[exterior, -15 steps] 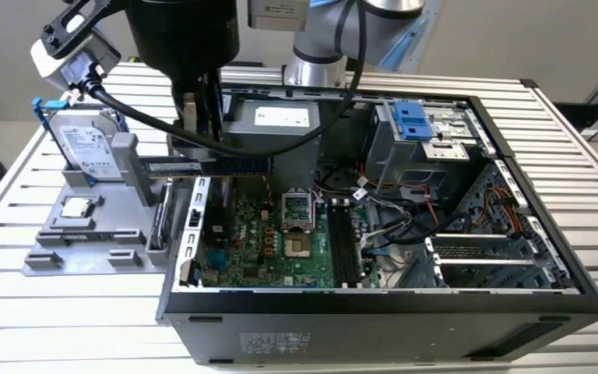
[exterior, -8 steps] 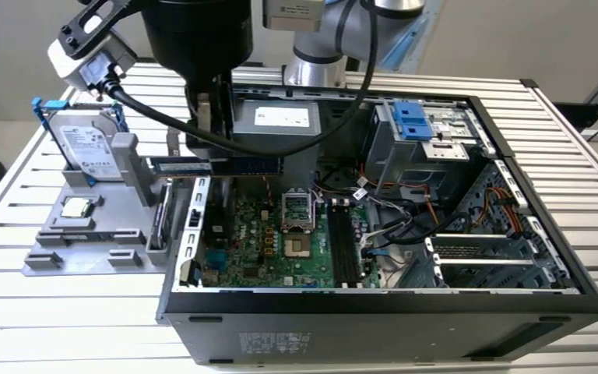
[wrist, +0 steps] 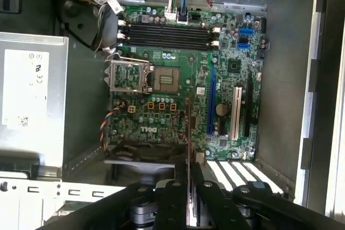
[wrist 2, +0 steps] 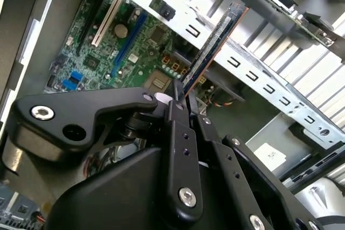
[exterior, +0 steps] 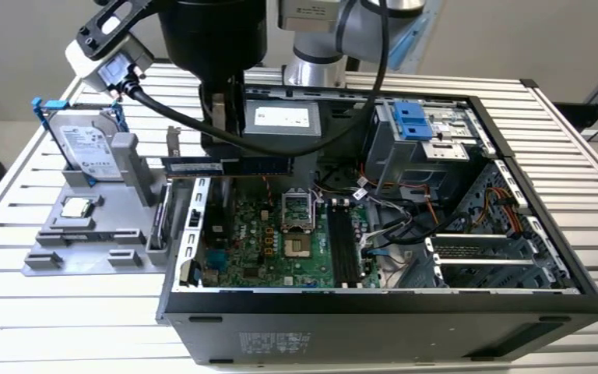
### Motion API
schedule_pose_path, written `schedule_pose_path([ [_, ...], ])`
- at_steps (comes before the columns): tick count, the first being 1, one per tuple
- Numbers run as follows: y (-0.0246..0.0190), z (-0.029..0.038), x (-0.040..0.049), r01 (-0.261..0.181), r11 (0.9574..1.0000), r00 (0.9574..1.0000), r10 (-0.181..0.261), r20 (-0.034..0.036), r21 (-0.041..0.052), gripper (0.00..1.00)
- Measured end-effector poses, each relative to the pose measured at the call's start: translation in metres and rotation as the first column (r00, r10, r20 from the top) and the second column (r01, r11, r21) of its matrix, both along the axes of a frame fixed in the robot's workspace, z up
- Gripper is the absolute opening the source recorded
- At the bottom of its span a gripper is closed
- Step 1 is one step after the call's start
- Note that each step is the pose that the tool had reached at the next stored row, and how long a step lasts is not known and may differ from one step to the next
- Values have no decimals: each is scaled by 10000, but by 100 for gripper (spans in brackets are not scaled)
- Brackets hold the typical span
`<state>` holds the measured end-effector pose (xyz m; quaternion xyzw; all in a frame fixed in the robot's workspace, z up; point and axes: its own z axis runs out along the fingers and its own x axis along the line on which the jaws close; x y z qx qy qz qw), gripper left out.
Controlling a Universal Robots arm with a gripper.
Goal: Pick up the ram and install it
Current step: 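Pick up the ram and move it above insertion slot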
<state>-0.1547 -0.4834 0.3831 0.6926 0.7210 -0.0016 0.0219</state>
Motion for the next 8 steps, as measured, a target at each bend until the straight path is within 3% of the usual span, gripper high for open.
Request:
schedule_pose_path([
  [8, 0, 0, 96, 0, 10000, 10000, 0, 0, 0, 0],
])
